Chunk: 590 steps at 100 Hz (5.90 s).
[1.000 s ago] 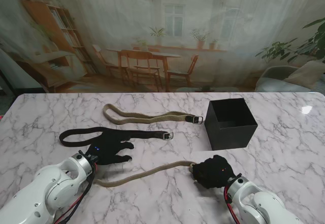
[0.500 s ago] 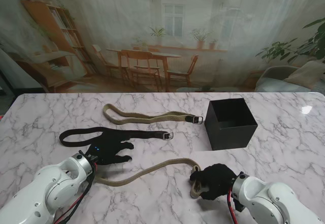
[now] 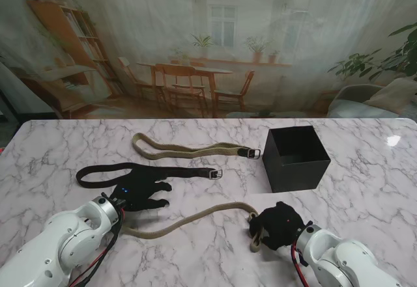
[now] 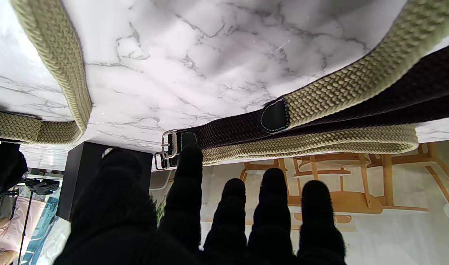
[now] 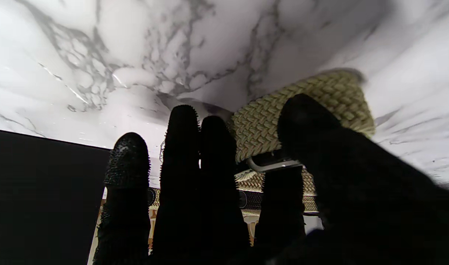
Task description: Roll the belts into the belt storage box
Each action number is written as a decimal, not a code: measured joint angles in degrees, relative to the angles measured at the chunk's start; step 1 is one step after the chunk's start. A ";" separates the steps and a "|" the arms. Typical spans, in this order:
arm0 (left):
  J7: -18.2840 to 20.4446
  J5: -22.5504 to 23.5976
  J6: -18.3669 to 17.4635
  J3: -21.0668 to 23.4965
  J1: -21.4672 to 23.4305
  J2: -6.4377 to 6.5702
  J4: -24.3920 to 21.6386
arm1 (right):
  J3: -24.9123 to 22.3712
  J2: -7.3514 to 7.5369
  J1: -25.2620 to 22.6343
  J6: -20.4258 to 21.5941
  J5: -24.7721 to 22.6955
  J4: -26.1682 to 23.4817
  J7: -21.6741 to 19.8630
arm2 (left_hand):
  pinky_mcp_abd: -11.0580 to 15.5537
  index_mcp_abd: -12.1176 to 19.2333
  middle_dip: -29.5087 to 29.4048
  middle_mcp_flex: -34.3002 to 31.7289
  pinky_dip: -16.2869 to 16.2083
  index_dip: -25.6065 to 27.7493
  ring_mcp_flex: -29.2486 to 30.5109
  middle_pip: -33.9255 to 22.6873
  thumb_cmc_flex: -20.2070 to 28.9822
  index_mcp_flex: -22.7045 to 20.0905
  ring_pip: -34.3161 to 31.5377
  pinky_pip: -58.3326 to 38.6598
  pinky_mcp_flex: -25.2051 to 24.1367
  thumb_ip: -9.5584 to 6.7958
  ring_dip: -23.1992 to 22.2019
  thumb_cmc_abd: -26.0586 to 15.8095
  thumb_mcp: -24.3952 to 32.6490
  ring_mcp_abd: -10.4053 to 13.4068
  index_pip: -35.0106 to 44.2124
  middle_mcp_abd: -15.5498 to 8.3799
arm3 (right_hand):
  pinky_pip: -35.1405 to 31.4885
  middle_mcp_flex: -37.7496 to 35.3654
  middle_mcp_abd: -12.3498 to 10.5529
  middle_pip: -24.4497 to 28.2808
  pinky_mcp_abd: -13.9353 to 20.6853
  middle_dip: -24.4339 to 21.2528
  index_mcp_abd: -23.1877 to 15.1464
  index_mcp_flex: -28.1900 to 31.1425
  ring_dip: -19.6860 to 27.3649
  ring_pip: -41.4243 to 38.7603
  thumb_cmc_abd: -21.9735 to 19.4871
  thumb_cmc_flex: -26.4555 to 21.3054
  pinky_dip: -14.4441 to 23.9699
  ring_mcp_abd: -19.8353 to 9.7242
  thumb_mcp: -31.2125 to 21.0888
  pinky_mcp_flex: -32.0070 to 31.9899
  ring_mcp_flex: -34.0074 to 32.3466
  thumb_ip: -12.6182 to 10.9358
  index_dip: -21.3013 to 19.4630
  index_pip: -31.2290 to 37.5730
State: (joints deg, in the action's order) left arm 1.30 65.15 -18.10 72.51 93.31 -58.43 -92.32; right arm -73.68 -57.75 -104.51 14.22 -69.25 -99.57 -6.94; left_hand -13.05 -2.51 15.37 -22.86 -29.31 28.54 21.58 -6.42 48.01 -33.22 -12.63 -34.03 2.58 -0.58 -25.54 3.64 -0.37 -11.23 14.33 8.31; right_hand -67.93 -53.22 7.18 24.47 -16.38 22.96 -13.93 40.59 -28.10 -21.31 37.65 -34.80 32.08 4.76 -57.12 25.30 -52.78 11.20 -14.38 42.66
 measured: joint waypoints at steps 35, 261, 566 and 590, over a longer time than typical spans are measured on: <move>-0.03 0.00 -0.06 -0.10 -0.11 0.01 0.15 | 1.37 -0.28 0.23 -1.62 2.69 0.94 1.95 | 0.00 -0.01 0.00 0.00 0.00 0.00 0.00 0.00 0.00 0.00 0.00 0.00 -0.02 0.00 0.00 0.00 0.00 0.00 0.00 0.00 | 7.42 16.28 7.98 -8.44 -6.64 -11.92 -0.53 6.31 7.89 4.44 3.48 1.57 -1.30 5.43 0.47 -5.34 12.29 0.51 5.94 3.02; -0.51 -0.30 -0.67 -0.74 -0.77 0.03 0.99 | -0.67 -0.97 0.60 1.54 13.13 -1.99 -10.58 | 0.00 -0.07 0.01 0.01 0.00 0.00 0.00 0.00 0.68 0.00 0.00 0.00 -0.21 0.00 0.00 0.00 0.04 -0.02 0.14 0.01 | -0.54 -11.26 -4.43 -7.36 6.58 -12.76 22.81 -10.17 6.20 2.50 -6.25 12.22 -3.57 -2.64 -4.09 2.94 -1.85 -7.95 -7.94 -19.74; -0.98 -0.43 -0.93 -0.92 -1.08 0.03 1.44 | 0.07 0.34 1.36 4.58 10.89 -2.40 -11.79 | 0.00 -0.11 0.01 0.03 0.00 0.00 0.00 0.00 0.68 0.00 0.00 0.01 -0.30 0.00 0.00 0.00 0.04 -0.02 0.35 0.01 | 1.79 -1.36 4.61 -3.21 3.61 -9.83 14.65 -11.61 5.49 0.94 -0.26 8.04 -3.15 1.38 -22.77 3.81 -5.13 -17.10 -7.20 -23.12; -0.97 -0.41 -0.96 -0.91 -1.08 0.03 1.46 | -0.28 0.41 1.25 4.55 9.79 -2.98 -12.97 | 0.00 -0.11 0.01 0.03 0.00 0.00 0.00 0.00 0.68 0.00 0.00 0.01 -0.30 0.00 0.00 0.00 0.04 -0.02 0.36 0.01 | 2.36 0.86 5.12 -3.69 5.05 -10.58 14.87 -12.74 5.91 1.01 1.94 -4.84 -5.15 -1.01 -23.39 4.43 -3.70 -14.57 -8.14 -23.49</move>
State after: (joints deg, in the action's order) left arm 0.33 64.75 -19.06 71.59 92.23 -58.40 -90.86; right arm -73.96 -57.33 -103.26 18.77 -59.45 -102.55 -19.91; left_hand -13.05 -2.62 15.38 -22.83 -29.31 28.54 21.58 -6.42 48.68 -33.22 -12.63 -34.01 2.29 -0.58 -25.55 3.64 -0.32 -11.26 14.69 8.32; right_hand -65.56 -52.36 12.30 20.78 -11.33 12.38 0.94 27.85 -22.19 -20.30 39.59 -39.65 26.93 3.75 -80.51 29.73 -56.48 -3.37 -22.52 19.17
